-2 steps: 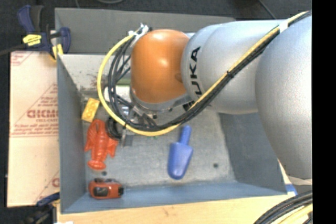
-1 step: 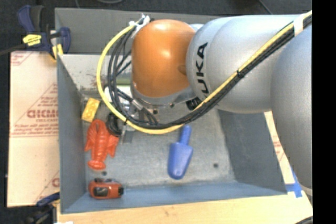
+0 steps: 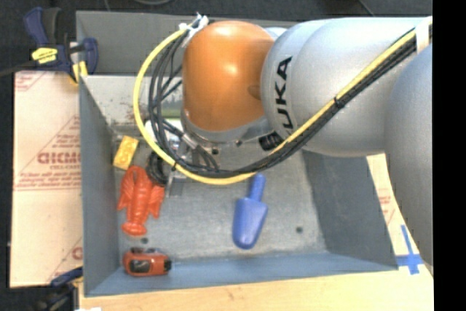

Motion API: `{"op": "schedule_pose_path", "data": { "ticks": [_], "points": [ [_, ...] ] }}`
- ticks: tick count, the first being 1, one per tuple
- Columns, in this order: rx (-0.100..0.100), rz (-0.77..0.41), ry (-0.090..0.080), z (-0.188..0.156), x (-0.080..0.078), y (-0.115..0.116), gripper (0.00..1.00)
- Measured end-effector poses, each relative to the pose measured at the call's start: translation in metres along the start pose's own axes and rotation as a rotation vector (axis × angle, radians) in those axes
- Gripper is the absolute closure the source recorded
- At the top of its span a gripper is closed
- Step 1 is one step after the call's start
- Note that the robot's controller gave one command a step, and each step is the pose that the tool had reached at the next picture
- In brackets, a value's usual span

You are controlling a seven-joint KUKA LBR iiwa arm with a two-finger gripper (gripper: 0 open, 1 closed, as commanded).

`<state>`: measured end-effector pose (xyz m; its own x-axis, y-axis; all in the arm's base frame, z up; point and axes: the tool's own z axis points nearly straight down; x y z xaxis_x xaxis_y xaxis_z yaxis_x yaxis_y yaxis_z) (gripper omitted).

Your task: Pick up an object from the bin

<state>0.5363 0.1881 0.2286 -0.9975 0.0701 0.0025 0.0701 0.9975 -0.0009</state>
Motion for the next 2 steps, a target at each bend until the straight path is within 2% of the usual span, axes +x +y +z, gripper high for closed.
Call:
{"op": "schedule_pose_path", "data": {
  "ticks": [1, 2],
  "points": [
    [-0.006, 0.032, -0.016, 0.0255, -0.0013, -0.0068, 0.0],
    [0.005, -0.02, 0.01, 0.0194, -0.0018, -0.0114, 0.0]
  ]
}}
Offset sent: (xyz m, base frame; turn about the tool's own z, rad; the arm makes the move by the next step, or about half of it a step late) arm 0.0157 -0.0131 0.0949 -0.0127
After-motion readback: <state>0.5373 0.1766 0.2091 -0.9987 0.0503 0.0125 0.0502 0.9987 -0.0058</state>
